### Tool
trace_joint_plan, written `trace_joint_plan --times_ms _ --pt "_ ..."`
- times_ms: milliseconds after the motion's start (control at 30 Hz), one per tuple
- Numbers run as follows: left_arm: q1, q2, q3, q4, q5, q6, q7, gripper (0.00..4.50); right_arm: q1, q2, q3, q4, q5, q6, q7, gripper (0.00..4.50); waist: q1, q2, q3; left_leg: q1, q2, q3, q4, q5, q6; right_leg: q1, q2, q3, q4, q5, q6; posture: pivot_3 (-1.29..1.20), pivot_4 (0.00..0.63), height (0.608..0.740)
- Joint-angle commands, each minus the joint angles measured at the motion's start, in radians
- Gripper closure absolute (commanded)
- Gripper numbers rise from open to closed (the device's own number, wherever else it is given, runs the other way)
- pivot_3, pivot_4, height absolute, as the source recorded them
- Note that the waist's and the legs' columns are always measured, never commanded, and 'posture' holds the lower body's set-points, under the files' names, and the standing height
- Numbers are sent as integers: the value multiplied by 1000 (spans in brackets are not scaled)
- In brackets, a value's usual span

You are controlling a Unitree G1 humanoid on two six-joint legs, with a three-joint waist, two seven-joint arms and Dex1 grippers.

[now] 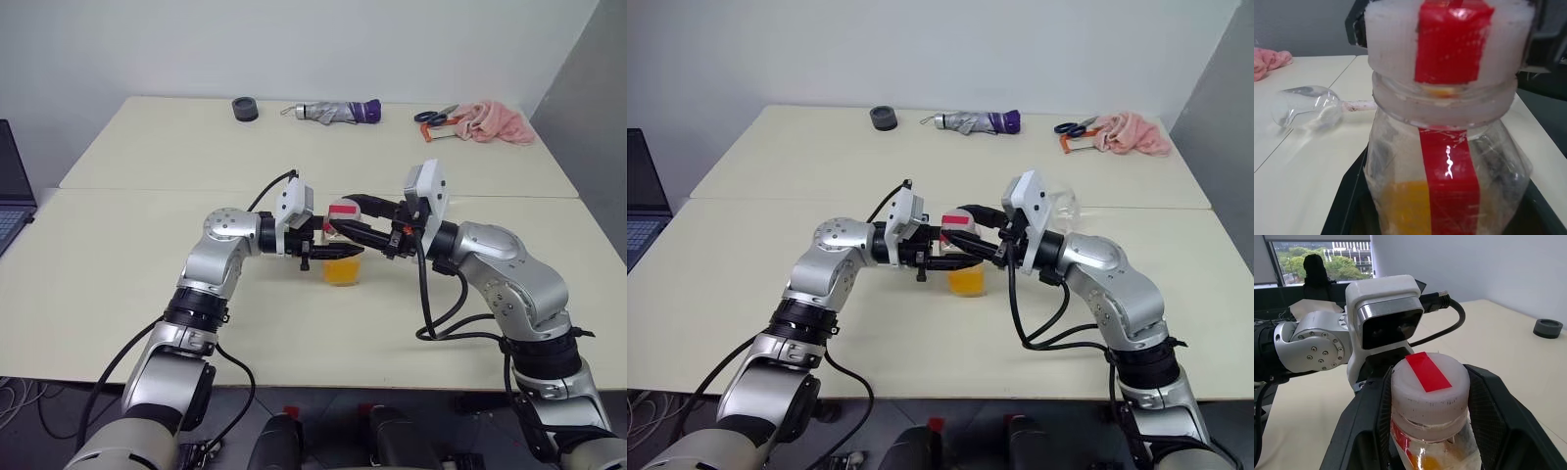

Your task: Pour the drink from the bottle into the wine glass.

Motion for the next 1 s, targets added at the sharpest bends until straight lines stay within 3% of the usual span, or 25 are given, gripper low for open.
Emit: trace_joint_plan --times_ms 33,200,367,533,667,867,1000 --pt "0 2 5 -55 -16 3 2 2714 -7 50 -85 -47 127 28 -19 2659 0 0 0 0 0 0 0 0 0 0 0 0 0 0 0 0 150 740" --pt "11 3 14 -64 -23 17 13 2717 21 85 -143 -82 151 20 -82 2659 1 0 0 0 0 0 0 0 0 0 -1 0 0 0 0 0 150 740" --pt "21 7 13 -70 -27 19 19 2721 53 7 -69 -130 -14 -91 -59 2660 0 0 0 0 0 0 0 0 0 0 -1 0 0 0 0 0 150 740" --pt "25 10 11 -69 -24 14 18 2733 78 -11 -61 -148 -39 -122 -59 2660 0 0 0 0 0 0 0 0 0 0 -1 0 0 0 0 0 150 740" --pt "23 12 7 -65 -22 11 17 2735 68 -83 10 -154 -196 -248 -32 2659 0 0 0 0 0 0 0 0 0 0 0 0 0 0 0 0 150 740" --pt "19 11 4 -57 -21 5 14 2735 73 -91 26 -150 -177 -261 -8 2660 0 0 0 0 0 0 0 0 0 0 0 0 0 0 0 0 150 740" --pt "18 10 4 -55 -21 3 15 2736 75 -54 -19 -146 -70 -184 -20 2660 0 0 0 0 0 0 0 0 0 0 0 0 0 0 0 0 150 740"
